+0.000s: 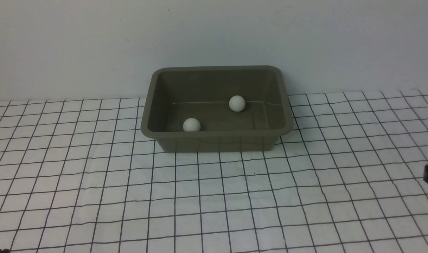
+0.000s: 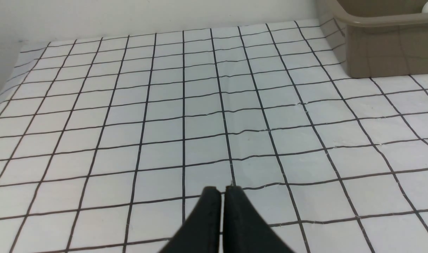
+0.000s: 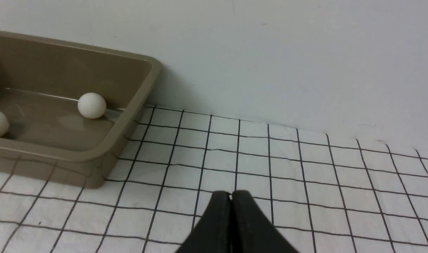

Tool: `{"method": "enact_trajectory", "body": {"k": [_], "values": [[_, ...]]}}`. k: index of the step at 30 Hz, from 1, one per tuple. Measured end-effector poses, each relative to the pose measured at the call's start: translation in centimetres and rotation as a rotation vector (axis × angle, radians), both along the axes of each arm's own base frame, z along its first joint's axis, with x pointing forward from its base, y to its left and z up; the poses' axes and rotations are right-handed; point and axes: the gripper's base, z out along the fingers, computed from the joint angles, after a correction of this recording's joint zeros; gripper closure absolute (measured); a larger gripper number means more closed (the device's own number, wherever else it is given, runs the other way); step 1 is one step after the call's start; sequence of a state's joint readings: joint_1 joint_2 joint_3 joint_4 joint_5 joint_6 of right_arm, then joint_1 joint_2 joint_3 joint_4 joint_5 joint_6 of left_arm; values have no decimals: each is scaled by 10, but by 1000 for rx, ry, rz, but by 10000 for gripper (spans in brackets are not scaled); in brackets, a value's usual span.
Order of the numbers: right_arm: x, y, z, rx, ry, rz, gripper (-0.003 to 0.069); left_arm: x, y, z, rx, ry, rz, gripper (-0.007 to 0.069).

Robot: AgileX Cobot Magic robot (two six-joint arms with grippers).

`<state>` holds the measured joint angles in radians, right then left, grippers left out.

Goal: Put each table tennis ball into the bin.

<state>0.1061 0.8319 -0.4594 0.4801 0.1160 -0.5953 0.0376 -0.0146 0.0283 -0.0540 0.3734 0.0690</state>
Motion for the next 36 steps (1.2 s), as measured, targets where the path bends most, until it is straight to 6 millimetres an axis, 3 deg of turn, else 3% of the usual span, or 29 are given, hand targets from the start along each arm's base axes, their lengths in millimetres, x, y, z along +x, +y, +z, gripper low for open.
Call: {"method": "enact_trajectory", "body": {"k": [7, 16, 23, 36], "values": [[-36, -8, -10, 10, -6, -19, 676, 0, 0, 0, 0, 0, 0, 629], [-83, -19, -64, 141, -150, -140, 676, 0, 0, 0, 0, 0, 0, 629], [-100, -20, -83, 180, -226, -147, 676, 0, 0, 0, 0, 0, 0, 629], [-111, -15, -82, 148, -290, -82, 676, 0, 0, 0, 0, 0, 0, 629]]}}
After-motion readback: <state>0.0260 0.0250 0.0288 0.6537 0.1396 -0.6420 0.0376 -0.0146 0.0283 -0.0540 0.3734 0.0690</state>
